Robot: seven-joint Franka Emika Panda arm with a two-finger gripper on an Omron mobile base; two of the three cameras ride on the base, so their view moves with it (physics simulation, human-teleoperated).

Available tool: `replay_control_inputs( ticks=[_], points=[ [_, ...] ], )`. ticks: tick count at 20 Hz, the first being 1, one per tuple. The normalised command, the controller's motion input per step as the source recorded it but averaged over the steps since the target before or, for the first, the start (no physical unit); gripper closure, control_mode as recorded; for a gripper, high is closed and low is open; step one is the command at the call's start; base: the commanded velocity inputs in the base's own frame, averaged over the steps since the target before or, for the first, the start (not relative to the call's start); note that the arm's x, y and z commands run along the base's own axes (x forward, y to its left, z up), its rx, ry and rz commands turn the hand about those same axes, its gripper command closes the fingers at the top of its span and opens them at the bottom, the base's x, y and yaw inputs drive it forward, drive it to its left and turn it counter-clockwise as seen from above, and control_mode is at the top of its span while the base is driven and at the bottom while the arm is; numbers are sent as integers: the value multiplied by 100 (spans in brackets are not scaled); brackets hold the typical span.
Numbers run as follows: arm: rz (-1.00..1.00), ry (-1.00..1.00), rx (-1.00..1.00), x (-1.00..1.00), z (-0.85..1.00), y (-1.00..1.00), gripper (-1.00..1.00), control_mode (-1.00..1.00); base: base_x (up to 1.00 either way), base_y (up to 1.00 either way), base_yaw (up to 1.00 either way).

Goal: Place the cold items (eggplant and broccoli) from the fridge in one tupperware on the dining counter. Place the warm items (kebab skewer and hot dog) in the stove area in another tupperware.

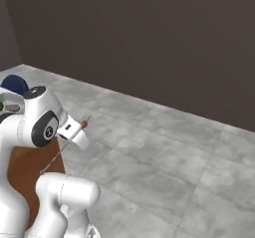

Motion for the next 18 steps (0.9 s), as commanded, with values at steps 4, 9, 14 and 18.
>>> replay_control_inputs(
  ticks=[4,9,14,18],
  points=[
    [0,0,0,0,0,0,100,100,100,-63,45],
    [0,0,0,0,0,0,100,100,99,-43,55],
    [0,0,0,0,0,0,100,100,99,-41,55],
    [0,0,0,0,0,0,100,100,99,-35,58]
  ],
)
